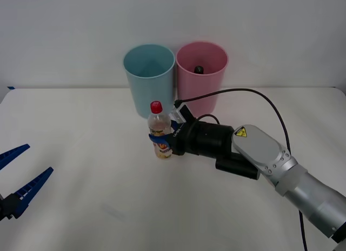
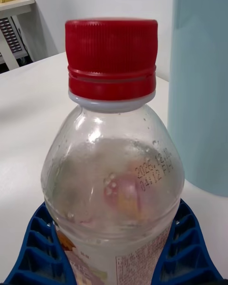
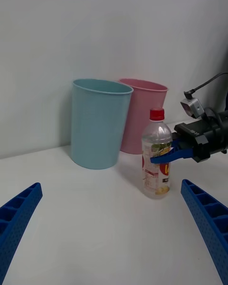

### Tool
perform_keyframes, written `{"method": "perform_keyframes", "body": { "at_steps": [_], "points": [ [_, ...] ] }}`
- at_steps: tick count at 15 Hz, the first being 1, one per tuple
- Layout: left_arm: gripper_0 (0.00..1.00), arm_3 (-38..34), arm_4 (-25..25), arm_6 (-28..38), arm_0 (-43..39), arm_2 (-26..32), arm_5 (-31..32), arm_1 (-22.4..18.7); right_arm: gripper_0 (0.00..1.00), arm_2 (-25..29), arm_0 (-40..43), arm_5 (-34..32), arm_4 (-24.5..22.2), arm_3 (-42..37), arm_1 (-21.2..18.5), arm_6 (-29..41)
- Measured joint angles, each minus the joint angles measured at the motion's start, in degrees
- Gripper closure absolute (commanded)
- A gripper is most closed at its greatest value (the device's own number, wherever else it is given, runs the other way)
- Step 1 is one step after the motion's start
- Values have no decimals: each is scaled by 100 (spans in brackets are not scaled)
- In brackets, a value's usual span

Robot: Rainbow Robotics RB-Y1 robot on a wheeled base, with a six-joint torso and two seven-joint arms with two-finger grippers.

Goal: Grasp the object on the table and drop it into the matching bin: aluminum can to the light blue bin, PET bottle to the pink bin.

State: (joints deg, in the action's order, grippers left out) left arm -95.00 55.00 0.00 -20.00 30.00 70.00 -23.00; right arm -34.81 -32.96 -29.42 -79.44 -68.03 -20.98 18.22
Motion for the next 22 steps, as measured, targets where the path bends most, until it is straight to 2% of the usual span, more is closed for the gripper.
{"method": "perform_keyframes", "body": {
  "at_steps": [5, 12, 18, 22],
  "points": [
    [0, 0, 0, 0, 0, 0, 0, 0, 100, 0, 37, 42, 167, -127, -82, -2],
    [0, 0, 0, 0, 0, 0, 0, 0, 100, 81, 794, 367, 718, -1620, -844, 141],
    [0, 0, 0, 0, 0, 0, 0, 0, 100, 956, 1407, 28, 977, -2593, -993, 341],
    [0, 0, 0, 0, 0, 0, 0, 0, 100, 1608, 1655, -173, 1045, -3284, -1057, 1066]
  ]
}}
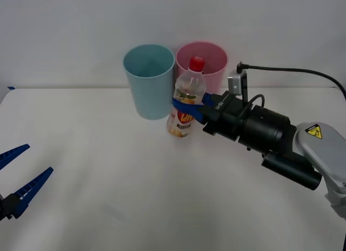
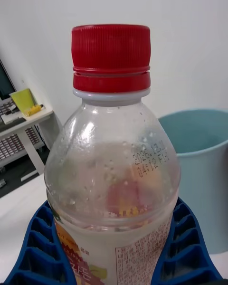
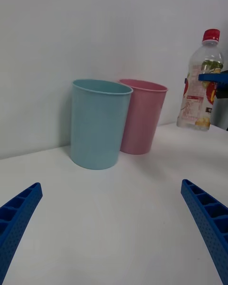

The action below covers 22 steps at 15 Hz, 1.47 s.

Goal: Grasp the object on the table and drop it into the matching bin: aluminum can to the light blue bin, PET bottle to the pink bin.

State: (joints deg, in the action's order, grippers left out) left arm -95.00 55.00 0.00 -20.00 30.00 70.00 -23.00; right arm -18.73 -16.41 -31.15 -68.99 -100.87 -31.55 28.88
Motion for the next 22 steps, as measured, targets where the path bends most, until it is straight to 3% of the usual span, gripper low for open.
{"method": "perform_keyframes", "body": {
  "at_steps": [6, 10, 22],
  "points": [
    [0, 0, 0, 0, 0, 0, 0, 0, 100, 665, -114, -13, 108, -627, -170, 1076],
    [0, 0, 0, 0, 0, 0, 0, 0, 100, 770, -590, 187, 76, -545, -355, 1099],
    [0, 0, 0, 0, 0, 0, 0, 0, 100, 819, -2974, -268, -420, 2220, -228, 314]
  ]
}}
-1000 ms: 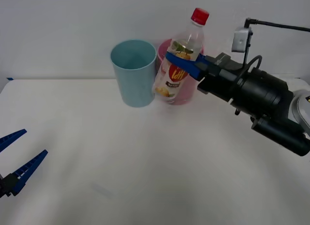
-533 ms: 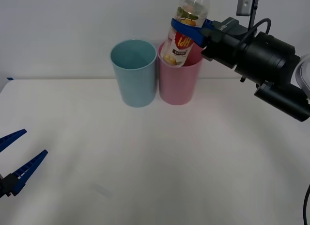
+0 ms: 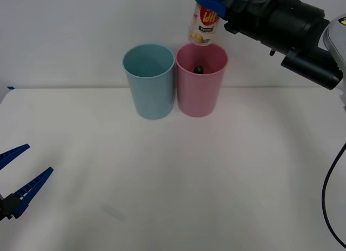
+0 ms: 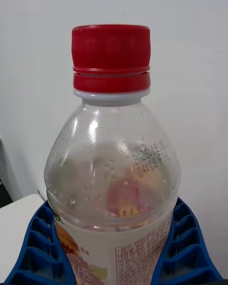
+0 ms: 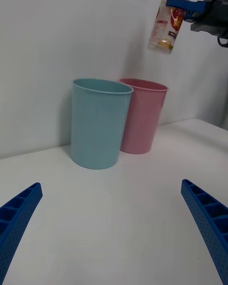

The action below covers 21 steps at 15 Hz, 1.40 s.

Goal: Grasp the object on the table and drop it into the matching bin: aluminum can to the light blue bin, PET bottle to the pink bin.

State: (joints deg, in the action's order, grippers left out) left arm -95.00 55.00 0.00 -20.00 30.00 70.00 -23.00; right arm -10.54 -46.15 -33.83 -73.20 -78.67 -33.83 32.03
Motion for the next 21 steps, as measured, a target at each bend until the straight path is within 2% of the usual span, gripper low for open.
{"method": "perform_keyframes", "body": {
  "at_steps": [6, 8, 10, 11, 12, 13, 17, 21],
  "points": [
    [0, 0, 0, 0, 0, 0, 0, 0, 100, -1, -841, -4, -403, 1401, 406, -546],
    [0, 0, 0, 0, 0, 0, 0, 0, 96, -5, -1013, -4, -406, 1781, 468, -791],
    [0, 0, 0, 0, 0, 0, 0, 0, 88, -11, -1045, -9, -406, 1861, 490, -793],
    [0, 0, 0, 0, 0, 0, 0, 0, 74, -16, -1046, -9, -406, 1863, 490, -784],
    [0, 0, 0, 0, 0, 0, 0, 0, 25, -17, -1046, -9, -406, 1864, 487, -776],
    [0, 0, 0, 0, 0, 0, 0, 0, 0, -17, -1046, -12, -406, 1864, 489, -770],
    [0, 0, 0, 0, 0, 0, 0, 0, 0, -18, -1034, -88, -369, 1863, 490, -797],
    [0, 0, 0, 0, 0, 0, 0, 0, 0, -16, -884, -249, -142, 1674, 467, -837]
  ]
}}
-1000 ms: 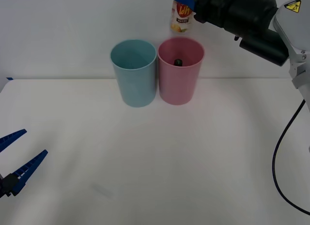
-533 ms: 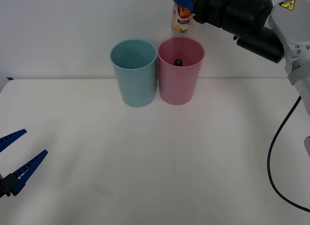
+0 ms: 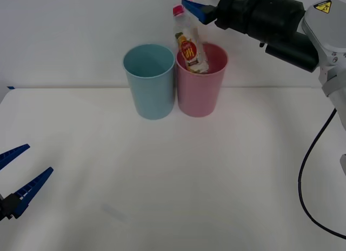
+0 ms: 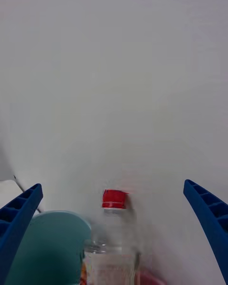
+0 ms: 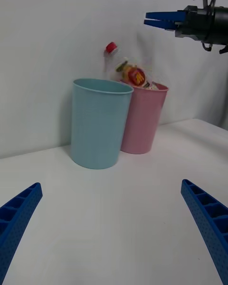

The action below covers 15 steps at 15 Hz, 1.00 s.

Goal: Grasp the object on the table and drop it into the matching bin: aluminum can to the light blue bin, PET bottle to the pink bin.

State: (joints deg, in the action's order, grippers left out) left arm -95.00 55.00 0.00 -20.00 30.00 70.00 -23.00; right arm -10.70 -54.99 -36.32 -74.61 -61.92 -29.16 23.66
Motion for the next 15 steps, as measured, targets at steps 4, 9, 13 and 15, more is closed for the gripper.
{"method": "perform_keyframes", "body": {
  "at_steps": [4, 9, 13, 15],
  "points": [
    [0, 0, 0, 0, 0, 0, 0, 0, 0, 5, 621, 43, 101, -879, -164, 72],
    [0, 0, 0, 0, 0, 0, 0, 0, 0, 17, 1606, 52, 598, -2190, -607, 172],
    [0, 0, 0, 0, 0, 0, 0, 0, 0, 145, 2418, 42, 906, -2996, -897, 107],
    [0, 0, 0, 0, 0, 0, 0, 0, 0, 322, 2857, -81, 993, -3321, -974, 27]
  ]
}}
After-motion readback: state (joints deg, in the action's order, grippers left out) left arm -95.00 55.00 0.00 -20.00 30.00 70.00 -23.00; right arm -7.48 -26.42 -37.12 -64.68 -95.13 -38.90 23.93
